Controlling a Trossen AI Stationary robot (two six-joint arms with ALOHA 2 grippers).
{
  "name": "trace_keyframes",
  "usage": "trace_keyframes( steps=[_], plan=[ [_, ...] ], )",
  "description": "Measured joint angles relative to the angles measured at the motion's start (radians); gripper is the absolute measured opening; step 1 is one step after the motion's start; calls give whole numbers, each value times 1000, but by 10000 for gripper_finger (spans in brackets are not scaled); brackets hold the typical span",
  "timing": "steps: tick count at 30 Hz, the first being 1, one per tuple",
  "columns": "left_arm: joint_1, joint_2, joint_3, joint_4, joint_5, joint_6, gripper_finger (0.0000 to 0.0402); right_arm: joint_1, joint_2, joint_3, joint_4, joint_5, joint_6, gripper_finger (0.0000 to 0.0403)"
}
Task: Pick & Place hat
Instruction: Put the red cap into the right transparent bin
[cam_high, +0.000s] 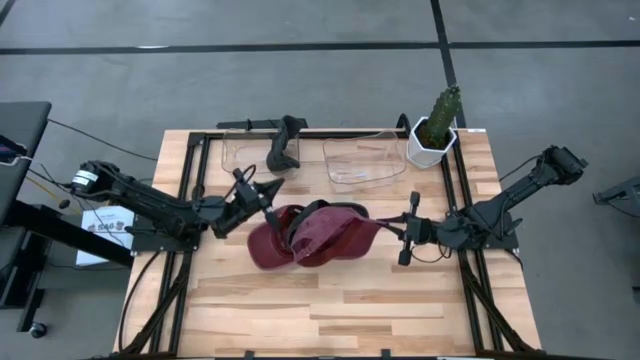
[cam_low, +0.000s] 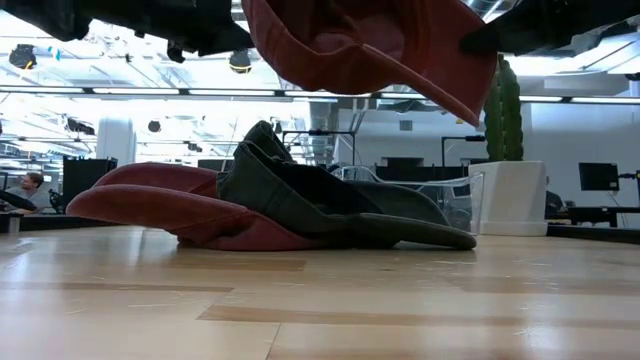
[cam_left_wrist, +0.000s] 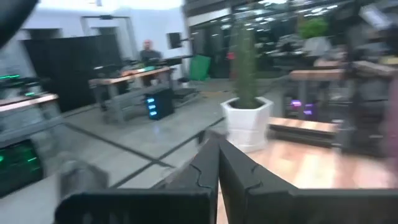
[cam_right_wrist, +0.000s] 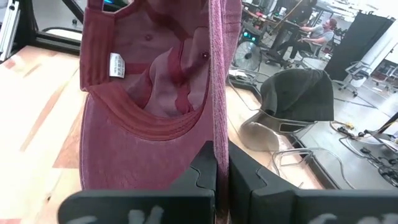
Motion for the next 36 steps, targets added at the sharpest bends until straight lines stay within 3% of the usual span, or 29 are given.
trace_keyframes(
  steps=[8, 21, 26, 36],
  plan=[
    [56, 61, 32, 13, 3, -56, 4, -11, 0, 0, 18, 3, -10, 1],
    [55, 326, 313, 13, -17, 105, 4, -111, 64, 0, 63, 28, 13, 1],
    [56, 366, 388, 14, -102, 199, 4, -134, 66, 0, 79, 75, 36, 1],
    [115, 432, 487, 14, -248, 390, 4, -103, 66, 0, 150, 58, 27, 2]
  ],
)
